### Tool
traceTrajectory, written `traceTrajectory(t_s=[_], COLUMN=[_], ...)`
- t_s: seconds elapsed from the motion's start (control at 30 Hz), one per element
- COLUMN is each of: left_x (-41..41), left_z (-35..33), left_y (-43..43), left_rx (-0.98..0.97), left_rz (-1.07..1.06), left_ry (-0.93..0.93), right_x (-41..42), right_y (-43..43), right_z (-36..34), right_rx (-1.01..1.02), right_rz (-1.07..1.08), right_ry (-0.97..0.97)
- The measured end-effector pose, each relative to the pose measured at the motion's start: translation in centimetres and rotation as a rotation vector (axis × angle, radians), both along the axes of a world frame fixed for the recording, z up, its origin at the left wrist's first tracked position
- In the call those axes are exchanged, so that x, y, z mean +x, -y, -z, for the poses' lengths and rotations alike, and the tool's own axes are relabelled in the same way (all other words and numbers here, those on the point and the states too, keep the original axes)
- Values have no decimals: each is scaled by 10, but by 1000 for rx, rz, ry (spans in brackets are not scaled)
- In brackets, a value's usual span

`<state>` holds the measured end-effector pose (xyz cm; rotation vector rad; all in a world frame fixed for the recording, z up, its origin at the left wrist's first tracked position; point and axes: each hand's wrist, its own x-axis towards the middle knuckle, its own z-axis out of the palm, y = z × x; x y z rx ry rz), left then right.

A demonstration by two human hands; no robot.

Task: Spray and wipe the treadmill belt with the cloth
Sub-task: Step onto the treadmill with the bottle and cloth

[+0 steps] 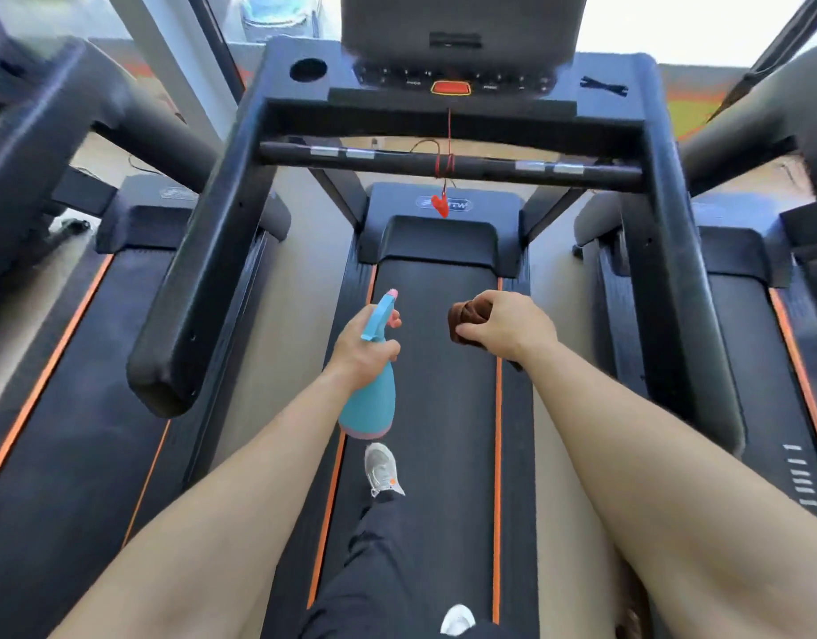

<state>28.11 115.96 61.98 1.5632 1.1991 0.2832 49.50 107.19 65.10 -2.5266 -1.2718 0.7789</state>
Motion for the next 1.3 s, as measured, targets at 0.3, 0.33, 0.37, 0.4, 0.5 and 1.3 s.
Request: traceTrajectory(t_s=[0.3,0.33,0.37,0.4,0.5,1.3], left_x=[42,42,42,41,35,63], left_z=[29,35,42,50,80,512], left_y=[-160,-170,-178,-185,-198,-315], left_rx=[-13,-22,-30,-36,-54,-89], left_rz=[14,5,-5,-16,-60,-276], left_ry=[-7,-9,-14,-21,-29,-89], right_x=[20,20,21,22,22,34], right_y=[-167,-180,-193,-204,-233,-384], right_z=[12,17,24,32,60,529], right_rx=[-48,-63,-77,-92,-147,-242], right_rz=[-57,-80,-107,-134,-214,-597], right_ry=[64,70,76,82,87,184])
